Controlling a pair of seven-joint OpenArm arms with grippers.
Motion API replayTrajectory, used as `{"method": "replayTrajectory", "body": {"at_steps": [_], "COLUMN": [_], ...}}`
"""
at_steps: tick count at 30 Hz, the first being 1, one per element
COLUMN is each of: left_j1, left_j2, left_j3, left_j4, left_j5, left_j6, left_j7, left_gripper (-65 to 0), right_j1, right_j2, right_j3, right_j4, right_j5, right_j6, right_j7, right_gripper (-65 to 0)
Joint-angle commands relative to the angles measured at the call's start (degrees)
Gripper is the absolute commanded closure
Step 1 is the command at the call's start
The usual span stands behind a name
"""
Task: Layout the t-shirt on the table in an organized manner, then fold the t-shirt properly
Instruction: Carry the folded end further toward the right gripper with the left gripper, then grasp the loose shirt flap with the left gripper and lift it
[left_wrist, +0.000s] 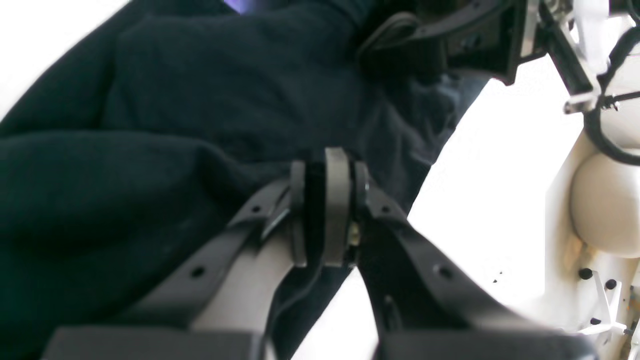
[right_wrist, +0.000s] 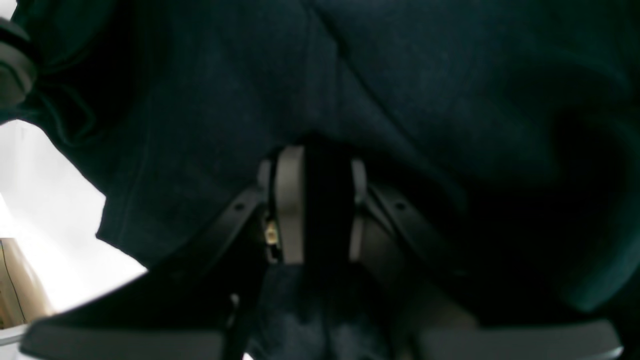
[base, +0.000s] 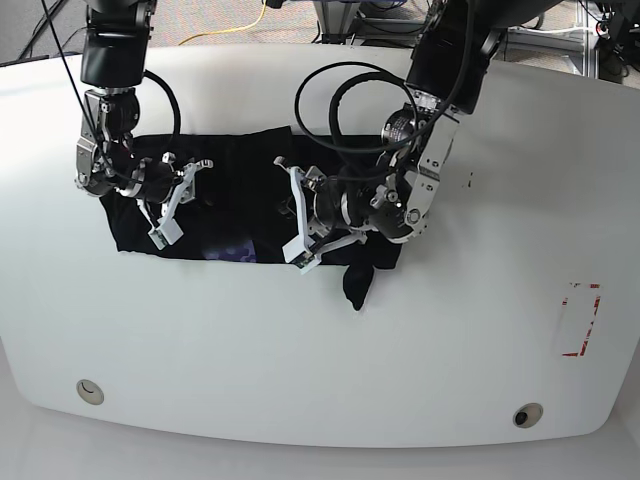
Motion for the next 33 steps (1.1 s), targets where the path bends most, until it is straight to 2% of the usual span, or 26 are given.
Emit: {"method": "replayTrajectory", "body": {"at_steps": [1,4,10,14,19,23,26,33], "left_j1": [-1.14,-1.05,-0.96,-0.79,-0.96,-1.4,-3.25,-7.29], "left_j2": [1.45,1.45,-1.19,-2.86,-5.85,-7.69,-8.66,-9.89], "left_j3": [-0.06,-0.33,-0.5,-1.03,-4.55,-8.68,-13.87,-18.61], "left_j4": [0.7,0.7,1.93,5.19,8.62,8.7,8.44,2.73], "left_j5": [-1.08,-1.08,-1.7,-5.22,-12.69,-16.03,-15.94,-11.9], "left_j6": [-0.26,-0.35,-0.61,-0.61,-0.61,-0.61,-0.52,-0.26], "left_j7": [-1.13,-1.13,-0.69,-0.69,-0.69,-1.04,-1.13,-2.09], "left_gripper": [-3.9,-10.0,-27.8,-38.6,-41.8,-41.9,-41.9,-41.9], "right_j1": [-0.6,-0.6,-0.6,-0.6,-0.6,-0.6,-0.51,-0.51], "right_j2": [-0.17,-0.17,-0.08,-0.08,-0.17,-0.17,-0.17,-0.17], "right_j3": [-0.62,-0.62,-0.62,-0.71,-0.71,-0.71,-0.71,-0.71], "right_j4": [-0.68,-0.68,-0.68,-0.68,-0.68,-0.68,-0.68,-0.68], "right_j5": [-4.92,-4.92,-4.92,-4.92,-4.92,-4.92,-4.92,-4.92], "right_j6": [-1.34,-1.34,-1.34,-1.34,-1.34,-1.34,-1.34,-1.34], "right_j7": [-4.41,-4.41,-4.41,-4.41,-4.41,-4.41,-4.41,-4.41], "right_gripper": [-13.0,-13.0,-13.0,-13.0,-13.0,-13.0,-13.0,-13.0]}}
